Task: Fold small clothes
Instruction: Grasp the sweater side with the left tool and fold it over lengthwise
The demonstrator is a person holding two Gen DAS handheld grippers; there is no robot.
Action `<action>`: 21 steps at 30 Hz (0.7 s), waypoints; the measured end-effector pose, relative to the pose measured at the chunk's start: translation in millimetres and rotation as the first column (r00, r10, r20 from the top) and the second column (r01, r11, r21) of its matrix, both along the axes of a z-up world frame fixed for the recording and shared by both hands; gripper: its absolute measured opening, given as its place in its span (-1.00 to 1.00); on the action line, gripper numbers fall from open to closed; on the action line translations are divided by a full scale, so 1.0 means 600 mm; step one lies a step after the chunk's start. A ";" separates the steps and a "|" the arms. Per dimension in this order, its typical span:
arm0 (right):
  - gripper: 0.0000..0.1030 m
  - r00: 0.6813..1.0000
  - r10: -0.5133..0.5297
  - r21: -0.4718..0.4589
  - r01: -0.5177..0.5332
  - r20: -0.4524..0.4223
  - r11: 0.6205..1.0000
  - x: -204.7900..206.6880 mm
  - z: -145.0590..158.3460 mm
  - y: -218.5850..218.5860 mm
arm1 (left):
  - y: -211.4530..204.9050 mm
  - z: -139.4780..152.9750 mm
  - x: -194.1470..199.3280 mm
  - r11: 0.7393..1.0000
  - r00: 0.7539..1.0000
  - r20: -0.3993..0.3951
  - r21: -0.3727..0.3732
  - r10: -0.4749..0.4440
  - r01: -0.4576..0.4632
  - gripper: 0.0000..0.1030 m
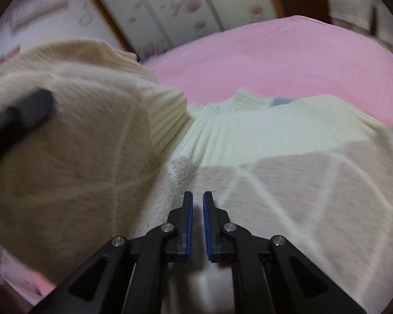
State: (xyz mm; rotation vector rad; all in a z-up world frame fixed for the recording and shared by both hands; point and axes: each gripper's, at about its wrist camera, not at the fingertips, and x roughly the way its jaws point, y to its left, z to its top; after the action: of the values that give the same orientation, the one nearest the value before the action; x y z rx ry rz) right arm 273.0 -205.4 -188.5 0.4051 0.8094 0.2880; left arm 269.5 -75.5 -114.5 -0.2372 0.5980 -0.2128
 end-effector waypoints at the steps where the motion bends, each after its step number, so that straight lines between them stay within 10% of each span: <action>1: -0.85 0.999 -0.033 0.016 0.033 0.016 0.999 -0.016 0.009 -0.026 | -0.023 0.006 -0.001 1.000 1.000 0.000 0.011 -0.021 0.021 -0.59; 14: -0.85 0.949 -0.317 -0.085 0.315 -0.003 0.945 -0.187 0.007 -0.283 | -0.285 -0.116 -0.043 0.903 0.967 -0.135 0.351 -0.215 0.250 -0.54; 21: -0.85 0.947 -0.318 -0.049 0.316 -0.047 0.948 -0.195 -0.017 -0.290 | -0.286 -0.111 -0.054 0.896 0.955 -0.152 0.335 -0.255 0.292 -0.07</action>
State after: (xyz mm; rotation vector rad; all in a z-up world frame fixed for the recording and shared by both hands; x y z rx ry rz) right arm 155.7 -379.5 -198.8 0.4993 0.7887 -0.0398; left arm 237.4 -247.0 -181.3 0.1909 0.7620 -0.3620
